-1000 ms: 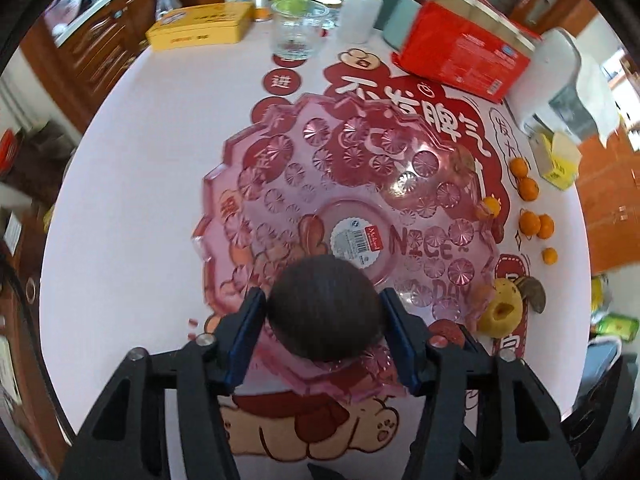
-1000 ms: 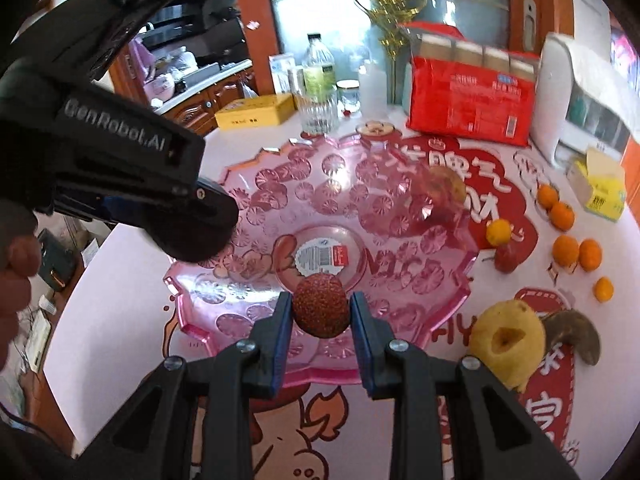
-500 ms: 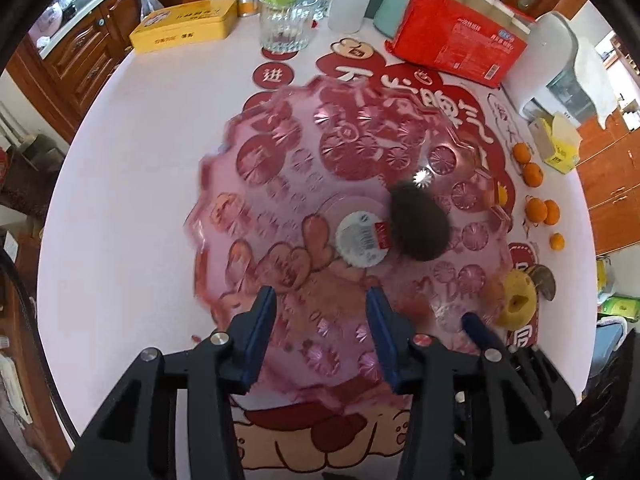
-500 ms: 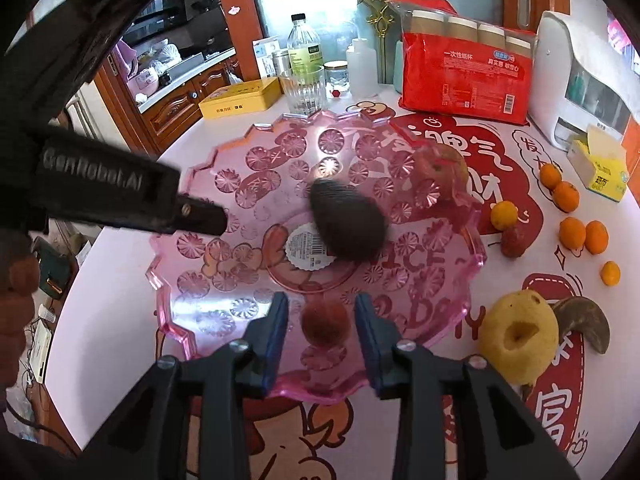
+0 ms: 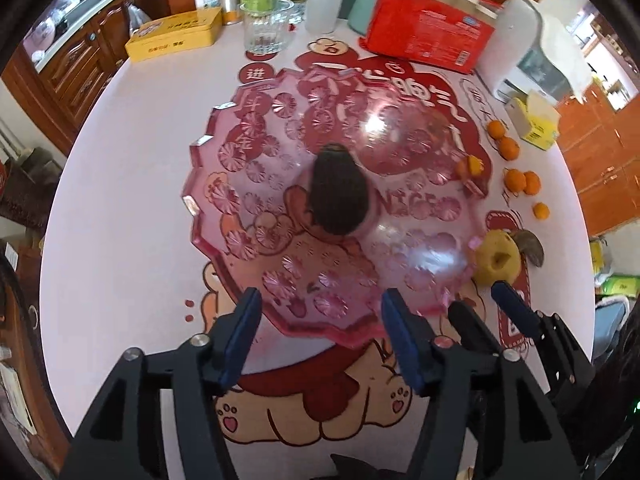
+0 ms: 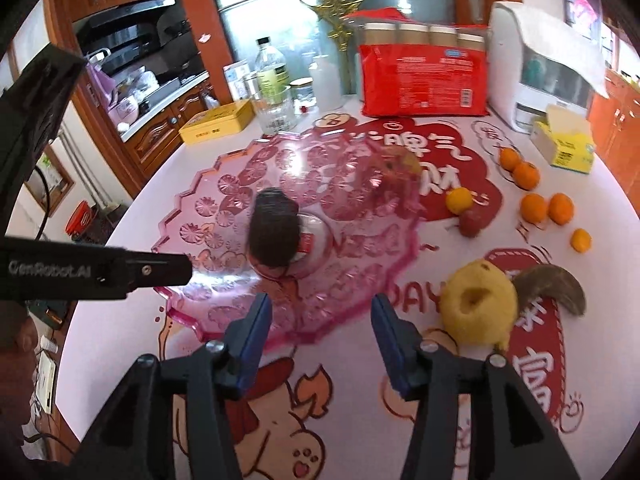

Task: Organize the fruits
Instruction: 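Move the left tool toward the yellow pear while the right tool approaches the brown banana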

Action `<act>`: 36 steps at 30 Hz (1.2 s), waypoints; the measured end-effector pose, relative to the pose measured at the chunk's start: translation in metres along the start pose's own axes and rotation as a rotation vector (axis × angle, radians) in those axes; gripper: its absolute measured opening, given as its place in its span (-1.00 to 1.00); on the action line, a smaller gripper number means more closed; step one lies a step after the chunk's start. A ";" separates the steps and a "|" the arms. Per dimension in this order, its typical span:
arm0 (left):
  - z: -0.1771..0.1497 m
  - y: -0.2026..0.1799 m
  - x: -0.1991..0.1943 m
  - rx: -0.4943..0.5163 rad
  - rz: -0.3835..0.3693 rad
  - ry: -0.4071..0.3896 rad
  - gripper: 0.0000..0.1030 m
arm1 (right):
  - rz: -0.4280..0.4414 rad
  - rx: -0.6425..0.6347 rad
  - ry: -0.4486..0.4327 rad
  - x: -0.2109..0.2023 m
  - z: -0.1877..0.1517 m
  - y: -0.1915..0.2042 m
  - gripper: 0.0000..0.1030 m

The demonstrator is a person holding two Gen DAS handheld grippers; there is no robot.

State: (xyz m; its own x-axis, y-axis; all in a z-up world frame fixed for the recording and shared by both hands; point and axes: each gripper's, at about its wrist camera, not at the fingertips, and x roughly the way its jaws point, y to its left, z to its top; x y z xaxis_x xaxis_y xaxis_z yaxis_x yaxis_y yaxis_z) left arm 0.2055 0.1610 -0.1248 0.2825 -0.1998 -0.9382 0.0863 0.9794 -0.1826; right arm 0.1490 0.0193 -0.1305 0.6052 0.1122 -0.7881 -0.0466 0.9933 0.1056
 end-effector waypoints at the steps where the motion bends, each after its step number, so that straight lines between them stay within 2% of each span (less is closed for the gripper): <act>1: -0.003 -0.003 -0.002 0.008 -0.005 -0.003 0.27 | -0.006 0.008 -0.003 -0.004 -0.003 -0.003 0.07; 6: -0.019 -0.020 -0.007 0.012 -0.015 -0.014 0.27 | -0.021 0.065 0.012 -0.017 -0.016 -0.027 0.15; 12: -0.035 -0.040 -0.002 -0.050 -0.027 0.019 0.27 | -0.019 0.100 0.041 -0.035 -0.033 -0.064 0.15; 21: -0.047 -0.082 0.007 -0.122 0.032 0.025 0.33 | -0.040 0.096 0.050 -0.061 -0.047 -0.128 0.15; 26: -0.052 -0.110 0.011 -0.124 0.046 0.031 0.36 | -0.043 0.038 0.057 -0.071 -0.051 -0.160 0.14; 30: -0.053 -0.129 0.013 -0.140 0.052 0.023 0.48 | -0.040 -0.027 0.063 -0.076 -0.052 -0.177 0.14; 36: -0.044 -0.154 0.021 -0.130 0.015 0.036 0.49 | -0.016 -0.171 0.082 -0.074 -0.051 -0.198 0.14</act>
State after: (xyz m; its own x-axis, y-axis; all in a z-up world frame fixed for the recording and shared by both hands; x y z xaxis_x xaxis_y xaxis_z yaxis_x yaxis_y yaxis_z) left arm 0.1557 0.0075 -0.1294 0.2486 -0.1858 -0.9506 -0.0428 0.9784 -0.2024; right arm 0.0727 -0.1843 -0.1244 0.5407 0.0917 -0.8362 -0.1763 0.9843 -0.0061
